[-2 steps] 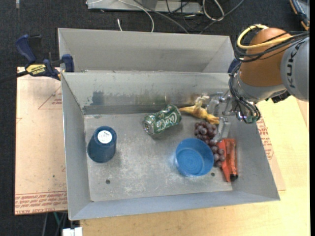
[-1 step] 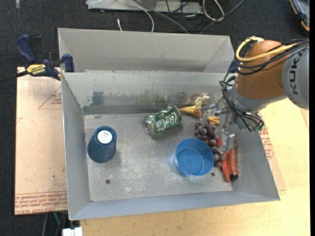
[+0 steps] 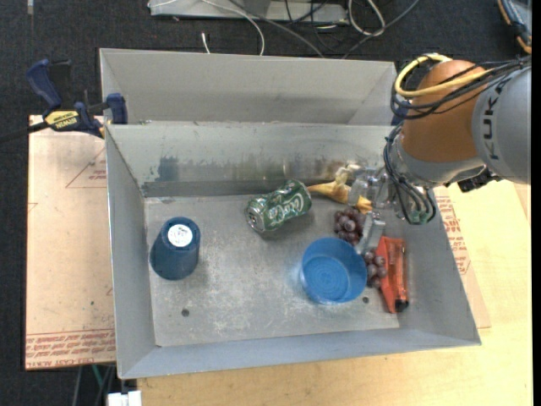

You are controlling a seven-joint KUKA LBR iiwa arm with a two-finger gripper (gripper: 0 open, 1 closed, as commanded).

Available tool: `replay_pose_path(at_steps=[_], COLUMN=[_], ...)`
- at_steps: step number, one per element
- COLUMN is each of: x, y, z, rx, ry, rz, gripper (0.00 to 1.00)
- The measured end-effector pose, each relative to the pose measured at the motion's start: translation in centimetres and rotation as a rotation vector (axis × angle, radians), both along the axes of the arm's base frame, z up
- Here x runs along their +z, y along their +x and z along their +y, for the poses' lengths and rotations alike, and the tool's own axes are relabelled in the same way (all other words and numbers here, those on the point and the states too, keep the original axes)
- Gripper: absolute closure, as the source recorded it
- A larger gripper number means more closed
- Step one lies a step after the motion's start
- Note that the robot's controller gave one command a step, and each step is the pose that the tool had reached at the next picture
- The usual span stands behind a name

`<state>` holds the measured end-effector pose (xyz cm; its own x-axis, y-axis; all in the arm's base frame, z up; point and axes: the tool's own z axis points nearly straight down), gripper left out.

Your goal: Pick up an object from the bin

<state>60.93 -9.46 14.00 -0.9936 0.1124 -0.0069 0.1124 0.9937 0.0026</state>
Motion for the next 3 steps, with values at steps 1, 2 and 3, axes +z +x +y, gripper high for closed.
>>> replay_pose_path(at_steps=[1,2,3], x=[-0.5,-2.2,-6.9], y=[0.5,0.6,-1.2], z=[-0.3,-0.2,1.7], rx=[-0.148,-0.117,0.066], ry=[0.001,-0.001,-0.001], rz=[-0.004,-0.003,-0.011], gripper=[0.0,0.0,0.0])
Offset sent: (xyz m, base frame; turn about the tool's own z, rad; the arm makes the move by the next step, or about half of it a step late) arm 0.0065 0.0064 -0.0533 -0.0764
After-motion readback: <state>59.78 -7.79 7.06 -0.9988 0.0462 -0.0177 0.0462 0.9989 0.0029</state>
